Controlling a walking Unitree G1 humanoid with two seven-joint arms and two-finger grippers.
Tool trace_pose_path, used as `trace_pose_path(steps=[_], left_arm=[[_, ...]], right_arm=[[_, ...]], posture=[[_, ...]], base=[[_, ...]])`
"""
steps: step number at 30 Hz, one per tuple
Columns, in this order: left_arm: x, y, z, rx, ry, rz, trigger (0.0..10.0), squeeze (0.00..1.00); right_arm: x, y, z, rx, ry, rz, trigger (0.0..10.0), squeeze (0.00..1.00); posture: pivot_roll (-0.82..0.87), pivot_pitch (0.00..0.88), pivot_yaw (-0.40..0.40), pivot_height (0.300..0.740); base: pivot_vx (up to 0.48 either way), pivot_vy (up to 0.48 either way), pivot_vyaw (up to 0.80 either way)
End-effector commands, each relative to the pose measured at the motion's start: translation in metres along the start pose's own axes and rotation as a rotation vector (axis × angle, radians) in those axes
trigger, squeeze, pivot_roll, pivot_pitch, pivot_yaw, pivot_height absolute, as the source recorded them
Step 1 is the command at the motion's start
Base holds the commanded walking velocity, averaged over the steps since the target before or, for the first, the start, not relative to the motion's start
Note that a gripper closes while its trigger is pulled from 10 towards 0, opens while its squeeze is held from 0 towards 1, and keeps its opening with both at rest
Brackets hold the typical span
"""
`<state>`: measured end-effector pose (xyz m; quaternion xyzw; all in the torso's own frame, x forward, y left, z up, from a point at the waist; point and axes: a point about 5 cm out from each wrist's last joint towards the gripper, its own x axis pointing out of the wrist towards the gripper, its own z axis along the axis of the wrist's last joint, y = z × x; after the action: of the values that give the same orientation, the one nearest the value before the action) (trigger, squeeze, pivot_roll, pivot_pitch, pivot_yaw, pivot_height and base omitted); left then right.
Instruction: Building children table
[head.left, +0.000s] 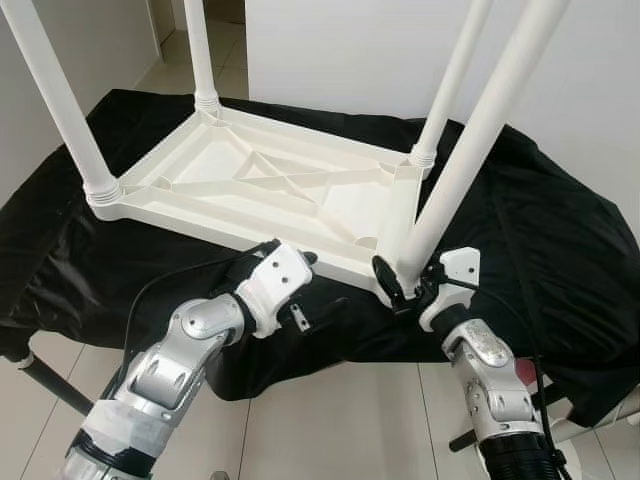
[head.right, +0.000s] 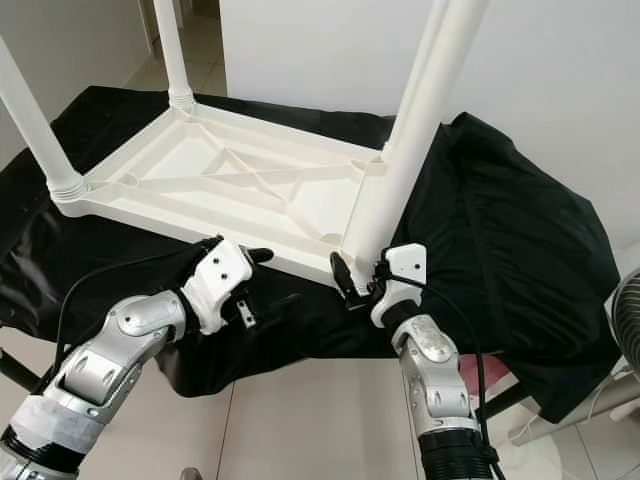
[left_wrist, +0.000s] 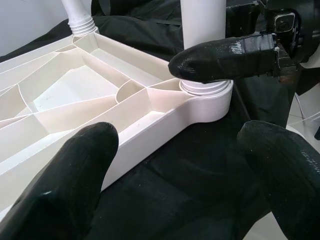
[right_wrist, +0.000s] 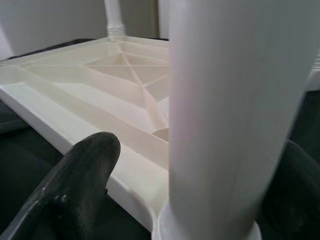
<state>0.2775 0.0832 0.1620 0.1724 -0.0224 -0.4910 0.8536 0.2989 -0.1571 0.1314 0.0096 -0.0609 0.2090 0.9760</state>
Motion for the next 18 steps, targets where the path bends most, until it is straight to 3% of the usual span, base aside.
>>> trace_pose_path(steps=[1,8,18], left_arm=[[0.001,0.000,0.000,-0.003,0.005,-0.022,10.0,0.00],[0.004,-0.009,0.002,-0.010,-0.006,-0.053,10.0,0.00],[0.007,-0.019,0.003,-0.027,-0.011,-0.081,10.0,0.00]], right_arm=[[0.002,-0.006,0.000,-0.011,0.005,0.047,10.0,0.00],[0.023,-0.012,-0.002,-0.047,0.051,0.162,10.0,0.00],[0.037,-0.010,-0.005,-0.056,0.081,0.252,10.0,0.00]], posture=[[0.01,0.039,-0.067,0.740],[0.03,0.039,-0.070,0.740],[0.05,0.038,-0.082,0.740]], base=[[0.000,0.000,0.00],[0.000,0.000,0.00],[0.000,0.000,0.00]])
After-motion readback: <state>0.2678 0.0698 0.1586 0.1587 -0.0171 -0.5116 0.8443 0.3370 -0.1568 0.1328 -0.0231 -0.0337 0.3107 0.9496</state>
